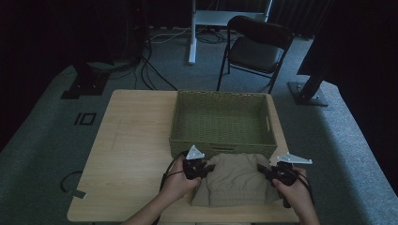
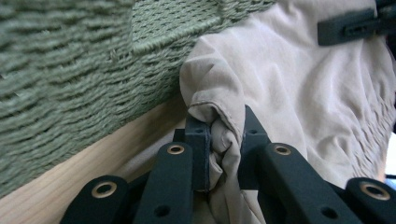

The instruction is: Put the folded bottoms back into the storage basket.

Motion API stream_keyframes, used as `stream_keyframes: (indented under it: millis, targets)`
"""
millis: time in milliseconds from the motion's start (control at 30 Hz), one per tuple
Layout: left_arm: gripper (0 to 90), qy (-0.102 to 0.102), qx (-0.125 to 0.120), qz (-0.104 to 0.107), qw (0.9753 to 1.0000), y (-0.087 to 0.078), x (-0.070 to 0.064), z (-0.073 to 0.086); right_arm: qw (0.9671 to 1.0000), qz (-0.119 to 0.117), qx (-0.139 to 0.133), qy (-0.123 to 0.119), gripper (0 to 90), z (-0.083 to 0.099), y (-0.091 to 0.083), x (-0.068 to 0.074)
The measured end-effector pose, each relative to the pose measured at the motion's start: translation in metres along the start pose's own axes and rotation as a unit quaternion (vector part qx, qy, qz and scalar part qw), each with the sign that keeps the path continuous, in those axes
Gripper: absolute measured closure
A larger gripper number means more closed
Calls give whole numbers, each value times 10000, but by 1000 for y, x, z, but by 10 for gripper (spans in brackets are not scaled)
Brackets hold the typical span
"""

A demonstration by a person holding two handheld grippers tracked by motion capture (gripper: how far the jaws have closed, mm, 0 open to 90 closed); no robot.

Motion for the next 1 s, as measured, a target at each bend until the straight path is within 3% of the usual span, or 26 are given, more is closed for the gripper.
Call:
stream_keyframes:
  millis: [200, 600, 1000]
  targets:
    - [797, 164, -67, 48, 9998, -15, -1, -16, 9997, -49, -222, -81, 773, -19, -10, 1]
    - [798, 194, -473, 63, 9987, -41, 2, -52, 9972, -103, -685, -275, 776, -62, -27, 6]
    - [799, 261, -664, -62, 9974, -56, 8, -86, 9956, -102, -863, -354, 778, -100, -26, 3]
Point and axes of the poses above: each handheld gripper's, and its own axes: y roughly forward along the jaws, z roughly out of its underside, x roughly to its left, the point moved 2 cm from there along y, roughly forward along the jaws, and after that the axes turned 10 degrees about -y, right-handed, at the moved point
